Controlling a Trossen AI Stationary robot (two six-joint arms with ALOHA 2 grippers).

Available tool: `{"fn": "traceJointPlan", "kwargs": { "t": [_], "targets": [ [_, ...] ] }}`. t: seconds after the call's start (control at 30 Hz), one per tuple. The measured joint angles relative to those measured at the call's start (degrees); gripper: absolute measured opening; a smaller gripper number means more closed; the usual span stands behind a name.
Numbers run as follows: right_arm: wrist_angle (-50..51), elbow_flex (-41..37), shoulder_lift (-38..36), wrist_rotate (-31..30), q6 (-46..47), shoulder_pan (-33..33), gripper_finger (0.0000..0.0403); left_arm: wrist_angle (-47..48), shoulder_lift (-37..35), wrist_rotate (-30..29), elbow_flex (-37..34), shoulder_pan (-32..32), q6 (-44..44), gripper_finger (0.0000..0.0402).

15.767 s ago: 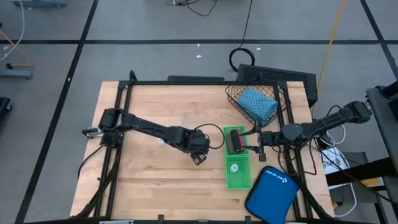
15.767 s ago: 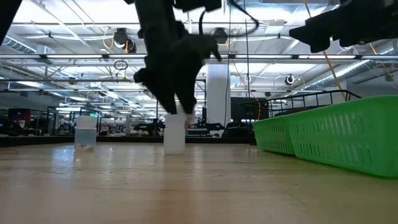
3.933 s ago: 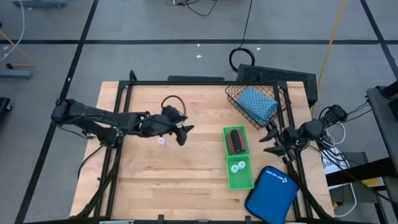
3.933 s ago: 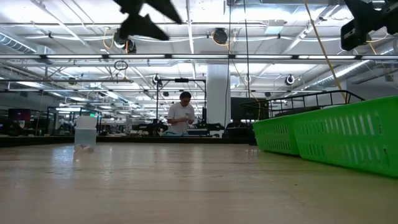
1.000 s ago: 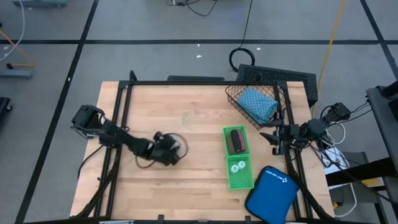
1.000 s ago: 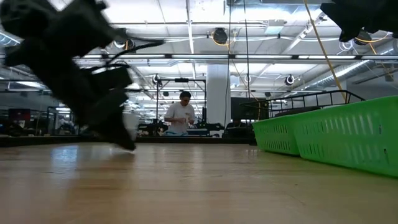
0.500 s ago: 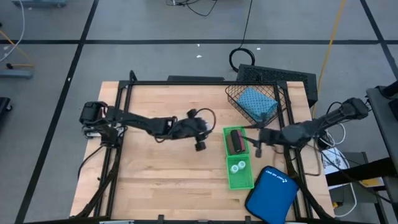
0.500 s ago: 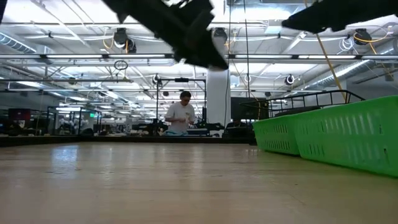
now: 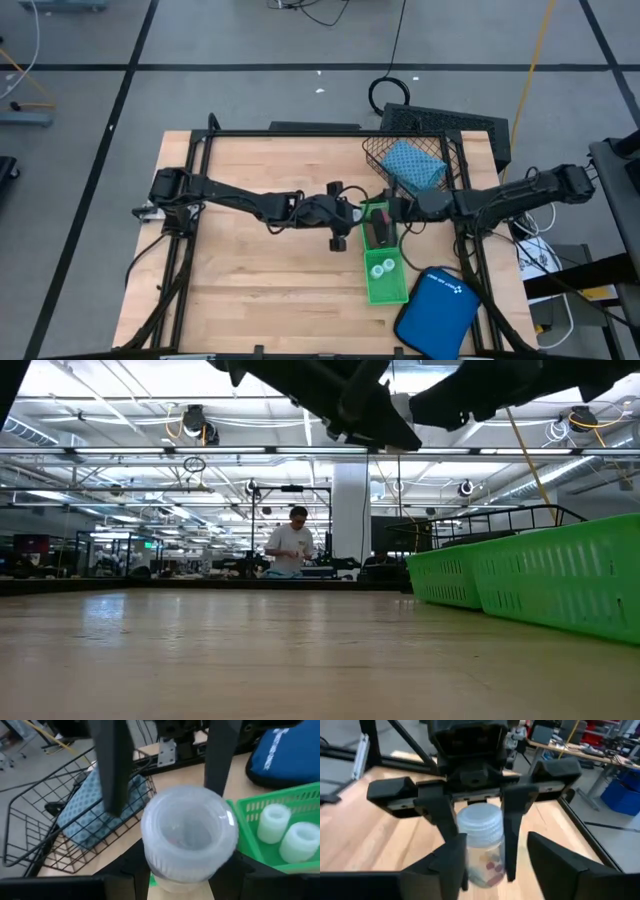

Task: Pick & Place Medicine items
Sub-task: Put the transparent pill bottle into the bottom green basket

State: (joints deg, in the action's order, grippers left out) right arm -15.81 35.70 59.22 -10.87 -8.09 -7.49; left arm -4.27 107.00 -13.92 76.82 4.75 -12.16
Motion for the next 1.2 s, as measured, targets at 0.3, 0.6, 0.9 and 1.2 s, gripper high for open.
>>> {"fn": "traceJointPlan", "kwargs": {
  "t": [0.3, 0.6, 0.9, 1.2],
  "targets": [
    [-6.4, 0.2, 5.1, 2.0, 1.3, 0.1, 0.0294, -0.4, 0.0, 0.9, 0.1, -0.4, 0.6, 0.0147],
    [-9.2, 0.2, 8.2, 1.7, -0.9, 0.1, 0.0259, 1.8, 0.0, 0.7, 0.0, -0.3, 1.6, 0.0147],
    [-9.2, 0.1, 7.6, 1.7, -1.2, 0.1, 0.0181, 2.5, 0.0, 0.7, 0.1, -0.3, 2.0, 0.0153],
    [-8.6, 0.1, 7.0, 2.0, -1.6, 1.0, 0.0124, 2.2, -0.1, 2.1, 0.1, -0.3, 4.6, 0.0182]
  ]
}}
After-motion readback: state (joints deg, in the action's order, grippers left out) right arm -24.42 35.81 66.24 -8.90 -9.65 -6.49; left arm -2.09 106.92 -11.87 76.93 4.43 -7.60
